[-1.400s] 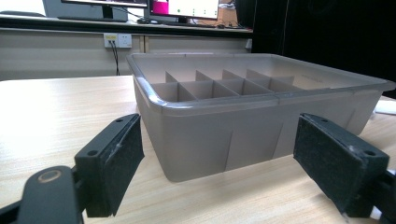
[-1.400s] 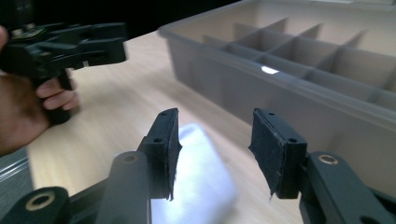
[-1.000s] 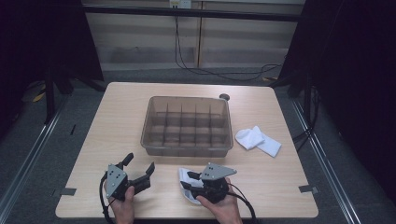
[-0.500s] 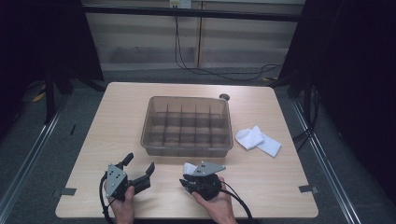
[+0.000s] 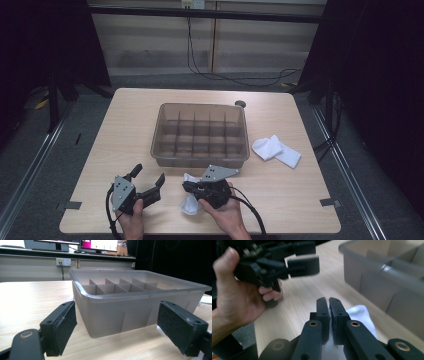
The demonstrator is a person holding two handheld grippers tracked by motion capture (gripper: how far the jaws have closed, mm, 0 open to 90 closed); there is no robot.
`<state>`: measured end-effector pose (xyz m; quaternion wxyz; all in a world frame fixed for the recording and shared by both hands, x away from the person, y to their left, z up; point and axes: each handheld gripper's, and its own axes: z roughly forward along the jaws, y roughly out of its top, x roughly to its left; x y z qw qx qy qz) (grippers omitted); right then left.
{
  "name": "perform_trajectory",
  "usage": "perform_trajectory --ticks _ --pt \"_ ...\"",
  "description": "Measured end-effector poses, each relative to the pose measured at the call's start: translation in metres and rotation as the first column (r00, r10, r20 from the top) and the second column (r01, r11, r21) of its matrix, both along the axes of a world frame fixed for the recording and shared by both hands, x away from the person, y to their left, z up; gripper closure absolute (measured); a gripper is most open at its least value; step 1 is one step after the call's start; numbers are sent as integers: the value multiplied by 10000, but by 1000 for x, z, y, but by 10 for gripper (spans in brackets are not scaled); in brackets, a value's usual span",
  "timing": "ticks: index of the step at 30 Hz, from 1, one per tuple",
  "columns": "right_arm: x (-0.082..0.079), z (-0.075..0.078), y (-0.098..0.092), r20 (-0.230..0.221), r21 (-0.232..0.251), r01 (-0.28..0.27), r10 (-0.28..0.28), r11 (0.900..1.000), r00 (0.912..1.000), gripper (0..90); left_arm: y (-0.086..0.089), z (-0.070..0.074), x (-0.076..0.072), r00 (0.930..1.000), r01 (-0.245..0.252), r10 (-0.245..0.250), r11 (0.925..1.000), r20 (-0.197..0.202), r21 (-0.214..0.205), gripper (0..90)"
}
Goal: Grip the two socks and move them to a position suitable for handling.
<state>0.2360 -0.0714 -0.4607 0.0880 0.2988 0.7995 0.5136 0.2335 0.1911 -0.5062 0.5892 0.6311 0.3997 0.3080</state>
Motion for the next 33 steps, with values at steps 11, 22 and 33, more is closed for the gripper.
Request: perform_trajectory --ticks 11,22,33 --pt "-19 -6 -64 -39 285 1671 -1670 9855 9859 820 -1 0 0 10000 29 -29 9999 28 103 157" --pt "-24 -45 -67 -1033 -1438 1697 -1853 9750 9772 734 -2 0 0 10000 21 -22 9999 23 160 157" --pt "9 -41 -2 -1168 -2216 378 -650 9744 9910 792 -1 0 0 10000 84 -84 9999 13 84 157"
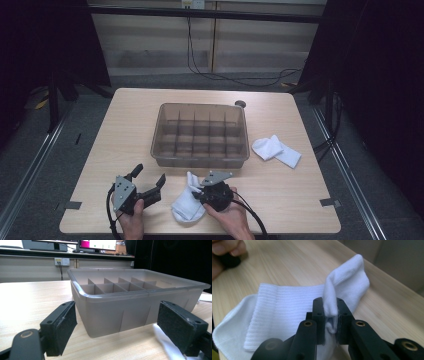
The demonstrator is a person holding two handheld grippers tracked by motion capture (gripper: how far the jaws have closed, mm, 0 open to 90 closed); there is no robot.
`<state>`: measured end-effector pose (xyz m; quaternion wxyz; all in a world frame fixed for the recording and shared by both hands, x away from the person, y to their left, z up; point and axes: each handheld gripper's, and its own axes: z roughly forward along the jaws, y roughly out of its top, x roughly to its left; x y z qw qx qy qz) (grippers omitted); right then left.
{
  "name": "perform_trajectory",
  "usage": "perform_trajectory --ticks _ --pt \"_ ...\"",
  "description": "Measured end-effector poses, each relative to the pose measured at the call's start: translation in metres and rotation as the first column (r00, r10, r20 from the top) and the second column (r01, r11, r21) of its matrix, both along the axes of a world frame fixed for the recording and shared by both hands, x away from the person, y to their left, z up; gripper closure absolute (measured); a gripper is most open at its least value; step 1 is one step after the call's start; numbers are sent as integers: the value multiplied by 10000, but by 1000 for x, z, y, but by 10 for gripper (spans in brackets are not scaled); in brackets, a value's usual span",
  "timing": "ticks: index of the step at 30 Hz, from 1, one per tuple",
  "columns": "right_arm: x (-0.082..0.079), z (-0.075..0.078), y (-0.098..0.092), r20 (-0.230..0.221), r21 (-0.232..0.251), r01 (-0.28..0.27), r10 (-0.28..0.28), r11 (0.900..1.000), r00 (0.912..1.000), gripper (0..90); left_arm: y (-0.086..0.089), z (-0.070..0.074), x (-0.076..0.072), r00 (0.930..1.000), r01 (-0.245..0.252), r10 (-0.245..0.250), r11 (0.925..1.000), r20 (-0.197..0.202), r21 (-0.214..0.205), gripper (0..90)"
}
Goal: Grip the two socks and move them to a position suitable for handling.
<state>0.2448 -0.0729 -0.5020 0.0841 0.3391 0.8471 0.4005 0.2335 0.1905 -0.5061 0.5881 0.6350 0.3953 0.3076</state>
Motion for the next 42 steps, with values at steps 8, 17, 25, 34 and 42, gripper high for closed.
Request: perform_trajectory --ticks 8,17,25,34,42 --pt "-4 18 -18 302 1208 305 -344 9922 9990 569 0 0 0 10000 -7 7 10000 16 -10 157" --pt "-18 40 -108 821 1671 2061 -2219 9642 9716 563 -1 0 -1 10000 -45 45 10000 47 11 157" --pt "0 35 -177 986 1689 4294 -4487 8872 8882 516 -1 0 0 10000 -12 12 10000 50 34 157" --pt "57 25 -219 618 858 5497 -5551 8309 8295 435 0 0 -1 10000 -4 4 10000 72 51 157" --pt "86 16 -244 277 75 5829 -5828 8125 8121 345 0 0 -1 10000 31 -32 10000 80 54 157"
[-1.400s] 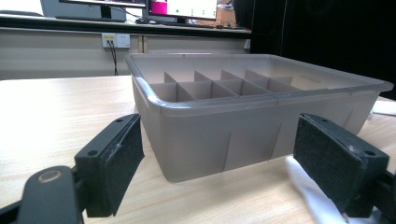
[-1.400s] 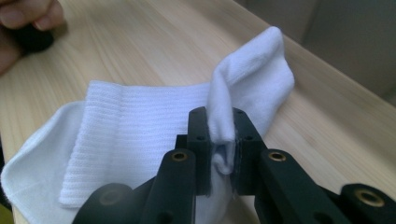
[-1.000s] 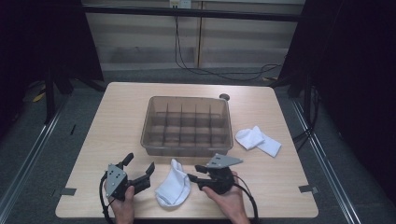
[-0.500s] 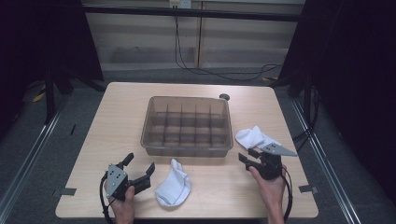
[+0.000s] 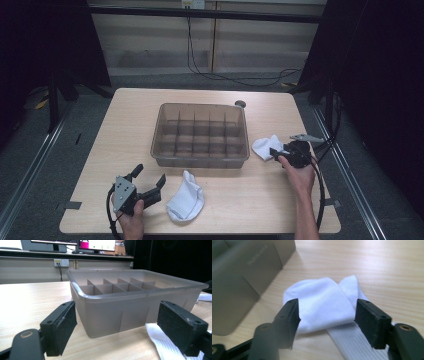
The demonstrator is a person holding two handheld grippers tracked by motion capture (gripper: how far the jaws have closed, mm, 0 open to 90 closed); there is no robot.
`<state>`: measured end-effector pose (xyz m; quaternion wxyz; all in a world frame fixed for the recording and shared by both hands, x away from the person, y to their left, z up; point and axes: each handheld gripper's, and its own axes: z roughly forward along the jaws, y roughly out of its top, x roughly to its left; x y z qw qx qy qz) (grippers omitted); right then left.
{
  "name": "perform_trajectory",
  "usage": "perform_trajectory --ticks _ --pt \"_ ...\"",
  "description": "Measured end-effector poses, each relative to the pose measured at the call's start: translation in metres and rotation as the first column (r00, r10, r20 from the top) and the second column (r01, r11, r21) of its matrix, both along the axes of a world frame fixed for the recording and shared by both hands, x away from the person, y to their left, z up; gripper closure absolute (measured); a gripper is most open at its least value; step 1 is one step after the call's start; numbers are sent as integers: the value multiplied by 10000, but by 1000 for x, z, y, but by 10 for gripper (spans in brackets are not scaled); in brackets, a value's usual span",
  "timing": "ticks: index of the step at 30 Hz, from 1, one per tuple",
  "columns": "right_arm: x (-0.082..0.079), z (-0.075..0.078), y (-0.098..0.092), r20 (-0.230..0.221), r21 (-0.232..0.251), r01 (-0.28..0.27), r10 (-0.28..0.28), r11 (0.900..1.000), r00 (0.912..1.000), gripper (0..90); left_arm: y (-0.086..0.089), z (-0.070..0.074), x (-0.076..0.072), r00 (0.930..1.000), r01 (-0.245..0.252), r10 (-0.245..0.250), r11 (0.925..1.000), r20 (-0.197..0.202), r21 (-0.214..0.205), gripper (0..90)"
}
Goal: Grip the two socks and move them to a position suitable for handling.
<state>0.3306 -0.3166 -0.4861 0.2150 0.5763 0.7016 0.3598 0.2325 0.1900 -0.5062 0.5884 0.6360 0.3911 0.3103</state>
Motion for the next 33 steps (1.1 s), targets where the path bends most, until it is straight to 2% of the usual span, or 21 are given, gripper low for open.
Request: perform_trajectory --ticks 1,6,7,8,10,13,14,15,17,18,19,22,28,31,33 --pt "5 -3 -2 -100 -74 28 -29 10000 9999 323 0 0 0 10000 15 -15 10000 -10 17 157" --pt "14 -10 -3 -210 -210 76 -80 9998 9997 322 0 0 0 10000 2 -2 10000 3 10 157" --pt "15 -13 -3 -313 -474 109 -124 9988 9994 321 0 0 0 10000 9 -9 10000 -2 17 157" --pt "16 -16 -3 -428 -542 174 -198 9984 9989 318 0 0 0 10000 1 -1 10000 3 7 157" --pt "16 -19 -3 -527 -371 195 -215 9991 9984 306 0 0 0 10000 -13 13 10000 19 41 157" --pt "16 -20 1 -578 -801 181 -228 9966 9981 334 0 0 0 10000 -16 16 10000 20 49 157" --pt "16 -20 1 -578 -801 181 -228 9966 9981 334 0 0 0 10000 10 -10 10000 26 63 157" --pt "15 -20 5 -568 -976 226 -282 9950 9980 404 0 0 0 10000 -6 6 10000 25 46 157" --pt "14 -18 6 -616 -978 157 -218 9951 9979 503 0 0 0 10000 14 -14 10000 24 61 157" --pt "14 -18 6 -616 -978 157 -218 9951 9979 503 0 0 0 10000 14 -14 10000 24 61 157" --pt "12 -17 8 -720 -1025 -27 -47 9947 9974 592 0 0 0 10000 28 -28 10000 27 70 157" --pt "10 -16 8 -761 -829 -94 31 9965 9971 700 0 0 0 10000 68 -68 10000 3 49 158" --pt "6 -13 10 -968 -749 -220 147 9969 9952 778 0 0 0 10000 34 -34 10000 0 27 158" --pt "2 -10 9 -905 -588 -228 175 9980 9957 784 0 0 0 10000 6 -6 10000 7 73 158" --pt "-6 -6 11 -723 -393 -241 212 9989 9972 786 0 0 0 10000 49 -49 10000 -7 23 158"
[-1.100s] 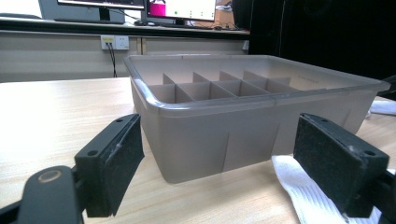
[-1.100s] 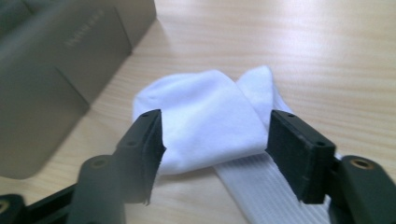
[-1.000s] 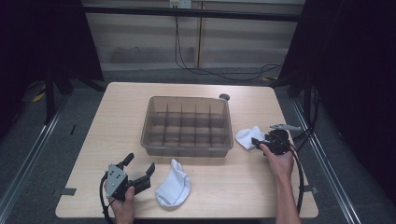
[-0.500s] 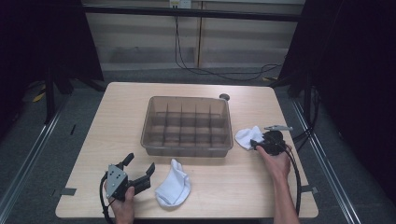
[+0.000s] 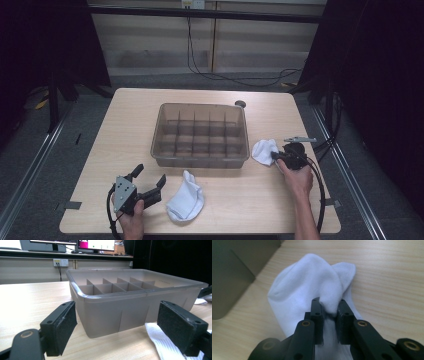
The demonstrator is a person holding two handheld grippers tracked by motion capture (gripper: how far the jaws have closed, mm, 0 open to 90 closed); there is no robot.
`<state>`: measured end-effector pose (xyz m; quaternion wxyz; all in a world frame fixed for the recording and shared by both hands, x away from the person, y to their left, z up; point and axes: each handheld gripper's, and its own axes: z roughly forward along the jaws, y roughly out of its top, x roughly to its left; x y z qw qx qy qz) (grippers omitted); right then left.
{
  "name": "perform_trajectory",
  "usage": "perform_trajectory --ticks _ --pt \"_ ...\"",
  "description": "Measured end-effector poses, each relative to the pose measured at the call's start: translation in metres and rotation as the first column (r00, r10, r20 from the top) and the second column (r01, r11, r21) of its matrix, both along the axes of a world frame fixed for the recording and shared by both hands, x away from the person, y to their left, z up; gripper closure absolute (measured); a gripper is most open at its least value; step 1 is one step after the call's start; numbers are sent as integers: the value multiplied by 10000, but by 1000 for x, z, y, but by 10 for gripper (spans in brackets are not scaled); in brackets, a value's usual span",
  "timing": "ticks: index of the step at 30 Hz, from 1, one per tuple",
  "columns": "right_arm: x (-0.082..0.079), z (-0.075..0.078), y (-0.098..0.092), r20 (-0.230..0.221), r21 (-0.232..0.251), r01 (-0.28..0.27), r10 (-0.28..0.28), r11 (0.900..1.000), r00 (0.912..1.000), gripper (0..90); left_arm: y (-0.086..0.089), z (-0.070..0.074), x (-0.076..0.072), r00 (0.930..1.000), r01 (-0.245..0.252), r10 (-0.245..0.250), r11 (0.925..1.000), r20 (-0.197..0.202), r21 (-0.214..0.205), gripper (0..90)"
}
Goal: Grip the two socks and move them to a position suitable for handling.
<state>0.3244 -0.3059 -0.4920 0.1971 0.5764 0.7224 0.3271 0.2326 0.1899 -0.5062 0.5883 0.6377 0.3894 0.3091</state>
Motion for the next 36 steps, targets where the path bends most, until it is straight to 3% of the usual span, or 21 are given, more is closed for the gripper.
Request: perform_trajectory --ticks 3,6,12,13,15,19,22,25,27,29,32,34,36 --pt "-7 1 2 -26 -154 50 -50 9999 10000 786 0 0 0 10000 -6 6 10000 7 6 158" --pt "-22 3 6 90 226 147 -149 9996 9998 787 0 0 0 10000 10 -10 10000 6 34 160" --pt "-40 -1 21 -81 419 321 -318 9986 9995 787 0 0 1 10000 18 -18 10000 -44 -7 159" --pt "-49 0 25 1 691 453 -454 9966 9990 787 0 0 0 10000 25 -25 10000 -20 -68 159" --pt "-57 -1 29 -6 510 459 -459 9976 9989 787 0 0 0 10000 16 -16 10000 -27 -71 159" --pt "-68 0 36 48 441 60 -62 9990 10000 787 0 0 1 10000 41 -41 10000 -27 -8 159" --pt "-84 -3 58 61 324 -844 842 9959 9964 786 0 0 0 10000 -6 6 10000 -31 -4 159" --pt "-88 -7 69 24 309 -1275 1275 9914 9918 785 0 0 1 10000 12 -12 10000 -30 -8 159" --pt "-94 -9 82 123 555 -1729 1725 9834 9849 784 0 0 1 10000 14 -14 10000 -30 -4 159" --pt "-96 -10 91 208 496 -2026 2018 9780 9792 782 0 0 1 10000 22 -22 10000 -15 6 159" --pt "-98 -13 103 378 983 -2577 2552 9612 9662 779 0 0 1 10000 9 -9 10000 -23 4 159" --pt "-99 -13 108 366 930 -2644 2621 9599 9644 777 0 0 1 10000 9 -9 10000 -16 3 159" --pt "-102 -13 115 402 856 -2914 2889 9528 9565 769 0 0 1 10000 4 -4 10000 -14 4 159"
